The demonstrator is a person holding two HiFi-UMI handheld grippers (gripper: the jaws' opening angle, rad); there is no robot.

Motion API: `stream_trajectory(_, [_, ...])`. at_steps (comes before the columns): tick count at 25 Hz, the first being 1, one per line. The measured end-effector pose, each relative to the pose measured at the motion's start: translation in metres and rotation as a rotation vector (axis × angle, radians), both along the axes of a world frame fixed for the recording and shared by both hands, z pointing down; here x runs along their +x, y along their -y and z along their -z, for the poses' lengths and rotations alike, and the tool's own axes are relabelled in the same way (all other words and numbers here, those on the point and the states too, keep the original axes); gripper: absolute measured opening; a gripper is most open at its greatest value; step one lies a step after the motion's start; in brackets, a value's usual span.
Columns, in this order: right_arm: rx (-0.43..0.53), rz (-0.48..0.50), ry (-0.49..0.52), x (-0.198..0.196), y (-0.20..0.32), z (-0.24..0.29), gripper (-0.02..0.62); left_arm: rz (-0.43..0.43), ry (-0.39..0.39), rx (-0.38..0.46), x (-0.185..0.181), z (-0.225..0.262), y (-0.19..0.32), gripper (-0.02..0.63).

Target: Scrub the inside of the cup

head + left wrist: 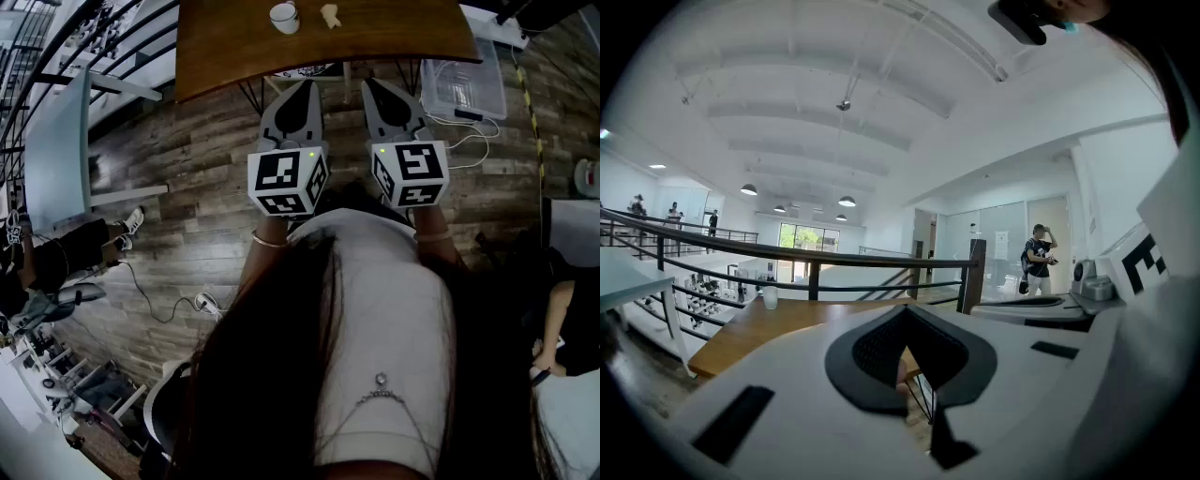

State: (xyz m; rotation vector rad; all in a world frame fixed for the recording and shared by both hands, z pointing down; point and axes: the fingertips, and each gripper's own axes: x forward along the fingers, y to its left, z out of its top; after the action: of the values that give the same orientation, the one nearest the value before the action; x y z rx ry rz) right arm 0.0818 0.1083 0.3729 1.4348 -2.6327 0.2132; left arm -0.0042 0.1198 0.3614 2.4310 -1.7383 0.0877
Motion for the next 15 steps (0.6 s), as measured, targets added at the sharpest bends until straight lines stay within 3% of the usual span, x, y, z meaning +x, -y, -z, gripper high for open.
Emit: stream_trajectory(15, [-0.031,0.013,0.017,0.003,0.03,-0.013,0.035,0.016,-0.024,-0.021,-0.001,-0.011,0.027,0.009])
